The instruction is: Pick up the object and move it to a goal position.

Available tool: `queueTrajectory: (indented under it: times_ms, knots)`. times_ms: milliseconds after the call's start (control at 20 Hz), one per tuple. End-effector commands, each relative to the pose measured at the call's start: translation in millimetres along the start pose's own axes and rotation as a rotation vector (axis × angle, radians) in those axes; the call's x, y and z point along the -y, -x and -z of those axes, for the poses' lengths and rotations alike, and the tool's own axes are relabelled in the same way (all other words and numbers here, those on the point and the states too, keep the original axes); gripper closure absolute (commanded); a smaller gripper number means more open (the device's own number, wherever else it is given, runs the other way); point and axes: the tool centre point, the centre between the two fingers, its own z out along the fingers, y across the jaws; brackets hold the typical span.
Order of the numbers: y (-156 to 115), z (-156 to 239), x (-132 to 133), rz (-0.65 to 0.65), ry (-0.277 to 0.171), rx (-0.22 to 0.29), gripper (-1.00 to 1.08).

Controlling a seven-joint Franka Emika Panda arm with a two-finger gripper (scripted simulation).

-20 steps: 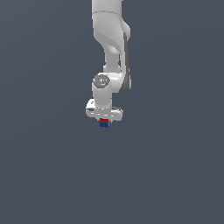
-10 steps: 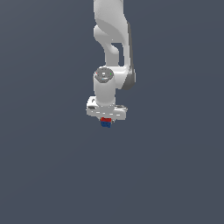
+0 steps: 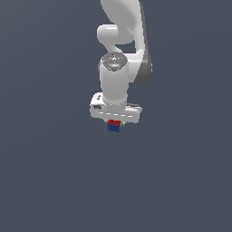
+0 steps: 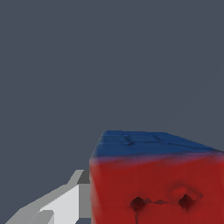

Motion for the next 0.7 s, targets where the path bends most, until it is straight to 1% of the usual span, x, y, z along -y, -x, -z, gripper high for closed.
queueTrajectory:
  times_ms: [0, 300, 650]
  knots:
    - [-11.9, 22.9, 8.5, 0.0, 0.0, -0.001, 1.08]
    - [-37.0, 67.8, 26.2, 0.0, 0.0, -0.001, 1.08]
    - [-61.6, 110.4, 43.3, 0.0, 0.0, -0.001, 1.08]
